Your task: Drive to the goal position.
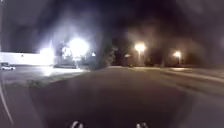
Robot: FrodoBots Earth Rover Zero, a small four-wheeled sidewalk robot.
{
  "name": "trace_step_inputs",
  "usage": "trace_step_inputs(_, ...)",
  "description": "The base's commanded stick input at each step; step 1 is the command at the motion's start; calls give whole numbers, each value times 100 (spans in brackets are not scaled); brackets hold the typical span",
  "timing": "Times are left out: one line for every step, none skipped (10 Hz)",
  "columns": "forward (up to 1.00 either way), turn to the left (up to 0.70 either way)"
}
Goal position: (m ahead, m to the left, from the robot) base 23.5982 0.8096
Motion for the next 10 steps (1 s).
trace_step_inputs(50,0)
trace_step_inputs(50,0)
trace_step_inputs(50,0)
trace_step_inputs(50,0)
trace_step_inputs(50,0)
trace_step_inputs(50,0)
trace_step_inputs(50,0)
trace_step_inputs(50,0)
trace_step_inputs(50,0)
trace_step_inputs(50,0)
